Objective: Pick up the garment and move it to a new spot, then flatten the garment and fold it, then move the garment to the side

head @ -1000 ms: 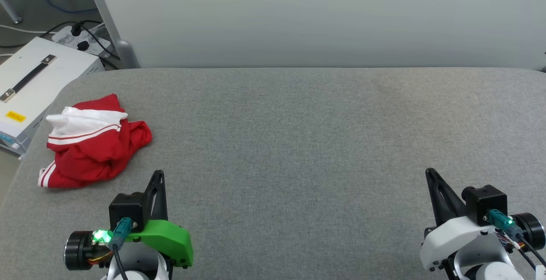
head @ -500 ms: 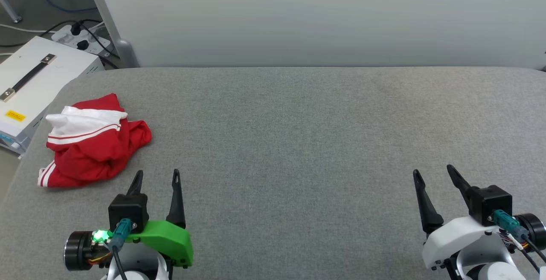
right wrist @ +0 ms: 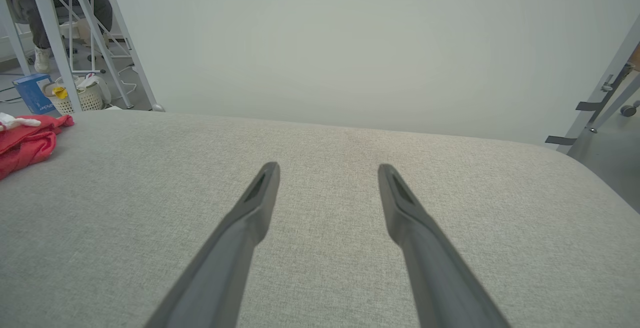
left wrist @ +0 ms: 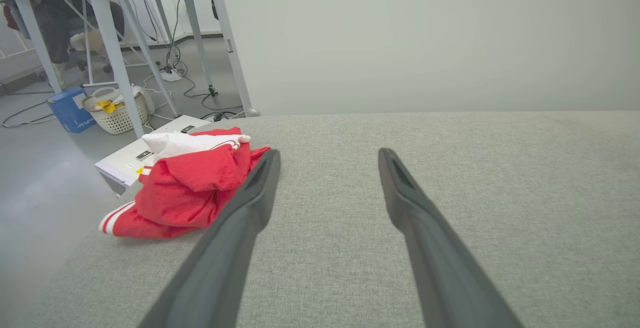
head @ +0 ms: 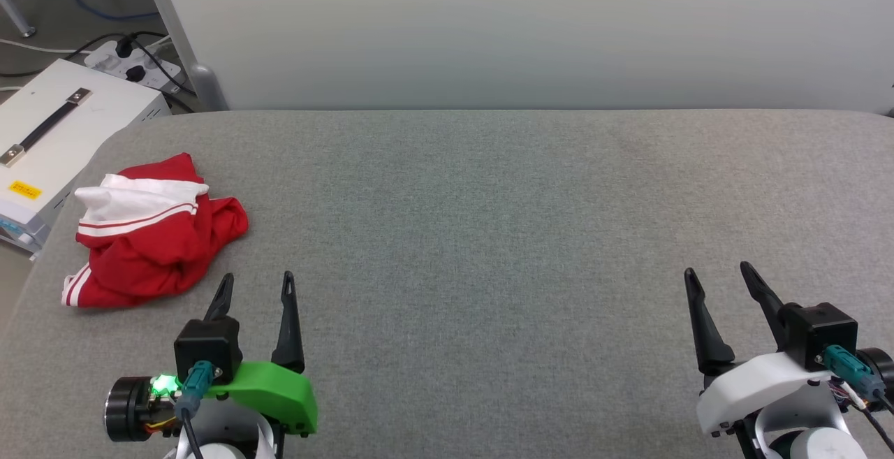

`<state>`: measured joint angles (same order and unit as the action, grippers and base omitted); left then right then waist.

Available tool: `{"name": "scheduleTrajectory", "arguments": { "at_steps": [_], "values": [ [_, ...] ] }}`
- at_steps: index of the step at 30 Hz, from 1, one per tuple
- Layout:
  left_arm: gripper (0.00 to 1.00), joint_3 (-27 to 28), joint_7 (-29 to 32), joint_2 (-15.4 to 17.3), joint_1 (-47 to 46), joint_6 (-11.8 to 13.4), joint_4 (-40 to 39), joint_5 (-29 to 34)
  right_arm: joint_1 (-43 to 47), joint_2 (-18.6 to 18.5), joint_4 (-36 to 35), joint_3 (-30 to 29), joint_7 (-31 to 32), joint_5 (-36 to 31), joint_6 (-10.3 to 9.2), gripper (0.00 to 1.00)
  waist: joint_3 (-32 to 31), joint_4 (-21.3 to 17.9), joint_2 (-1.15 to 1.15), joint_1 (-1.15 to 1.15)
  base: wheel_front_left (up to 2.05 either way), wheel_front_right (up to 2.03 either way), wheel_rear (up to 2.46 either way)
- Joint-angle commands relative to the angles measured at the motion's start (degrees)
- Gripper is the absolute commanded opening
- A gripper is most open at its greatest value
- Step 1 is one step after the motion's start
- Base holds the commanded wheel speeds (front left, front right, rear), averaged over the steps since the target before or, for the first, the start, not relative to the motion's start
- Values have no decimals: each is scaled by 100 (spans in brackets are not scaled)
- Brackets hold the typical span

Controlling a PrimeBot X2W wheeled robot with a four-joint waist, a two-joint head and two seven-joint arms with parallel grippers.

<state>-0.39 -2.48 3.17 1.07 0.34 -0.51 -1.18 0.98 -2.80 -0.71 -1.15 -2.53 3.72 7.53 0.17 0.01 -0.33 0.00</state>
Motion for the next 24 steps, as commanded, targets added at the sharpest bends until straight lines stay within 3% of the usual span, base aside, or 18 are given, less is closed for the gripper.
{"name": "scheduleTrajectory", "arguments": {
  "at_steps": [1, 24],
  "values": [
    [100, -13, -54, -6, -9, 48, -21, -32, 7, -3, -66, -16, -66, 88, -1, 100, -2, -1, 7, 0, 0, 0, 0],
    [100, -72, -338, -12, 27, 62, 2, -187, 124, -4, -200, -19, -346, 439, -2, 100, -19, 18, 13, 0, 0, 0, 0]
  ]
}}
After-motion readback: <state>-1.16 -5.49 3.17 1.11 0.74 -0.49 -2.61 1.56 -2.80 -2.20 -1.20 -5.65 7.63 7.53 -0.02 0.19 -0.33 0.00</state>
